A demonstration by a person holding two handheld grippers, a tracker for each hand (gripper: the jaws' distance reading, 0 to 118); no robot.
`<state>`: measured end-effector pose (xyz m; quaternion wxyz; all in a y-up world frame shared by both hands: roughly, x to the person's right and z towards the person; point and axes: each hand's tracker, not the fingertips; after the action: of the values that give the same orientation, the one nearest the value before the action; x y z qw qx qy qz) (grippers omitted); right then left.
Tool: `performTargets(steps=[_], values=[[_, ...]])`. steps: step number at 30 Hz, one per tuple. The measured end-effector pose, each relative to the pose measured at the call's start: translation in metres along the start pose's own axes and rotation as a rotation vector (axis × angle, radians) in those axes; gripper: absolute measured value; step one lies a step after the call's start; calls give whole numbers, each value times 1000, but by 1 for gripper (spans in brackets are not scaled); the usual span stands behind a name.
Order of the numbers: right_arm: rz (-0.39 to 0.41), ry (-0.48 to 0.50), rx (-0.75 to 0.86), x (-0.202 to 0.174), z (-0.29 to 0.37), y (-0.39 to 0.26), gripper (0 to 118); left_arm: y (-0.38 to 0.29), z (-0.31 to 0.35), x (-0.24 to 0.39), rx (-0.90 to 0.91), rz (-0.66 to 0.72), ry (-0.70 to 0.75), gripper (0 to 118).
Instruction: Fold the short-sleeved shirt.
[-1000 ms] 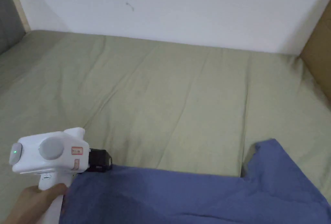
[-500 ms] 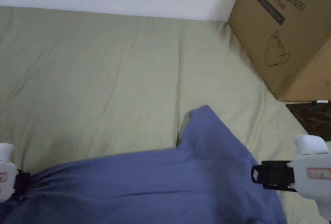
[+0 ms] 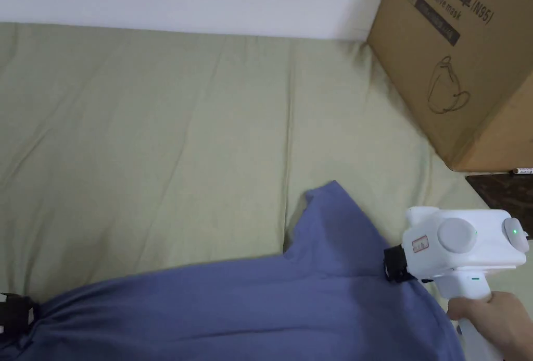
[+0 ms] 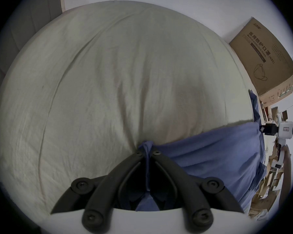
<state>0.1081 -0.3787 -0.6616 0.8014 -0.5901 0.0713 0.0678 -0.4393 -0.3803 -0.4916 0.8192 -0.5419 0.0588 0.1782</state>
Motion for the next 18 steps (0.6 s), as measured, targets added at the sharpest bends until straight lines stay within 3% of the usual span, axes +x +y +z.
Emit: performTargets(steps=[2,6,9,13,18], values=[[-10,-11,17,-8,8,-4,3,1,-2,-6,6,6,-5,2],[-41,54,62,2,31,-16,3,-2,24,11,24,11,18,2],[-49,83,156,15,73,-34,3,-11,69,12,104,-29,-66,2],[-127,183,227,32,140,-78,3,-32,135,9,204,-4,-49,2],[-177,170,255,33,199,-159,3,-87,192,4,264,3,-93,2]])
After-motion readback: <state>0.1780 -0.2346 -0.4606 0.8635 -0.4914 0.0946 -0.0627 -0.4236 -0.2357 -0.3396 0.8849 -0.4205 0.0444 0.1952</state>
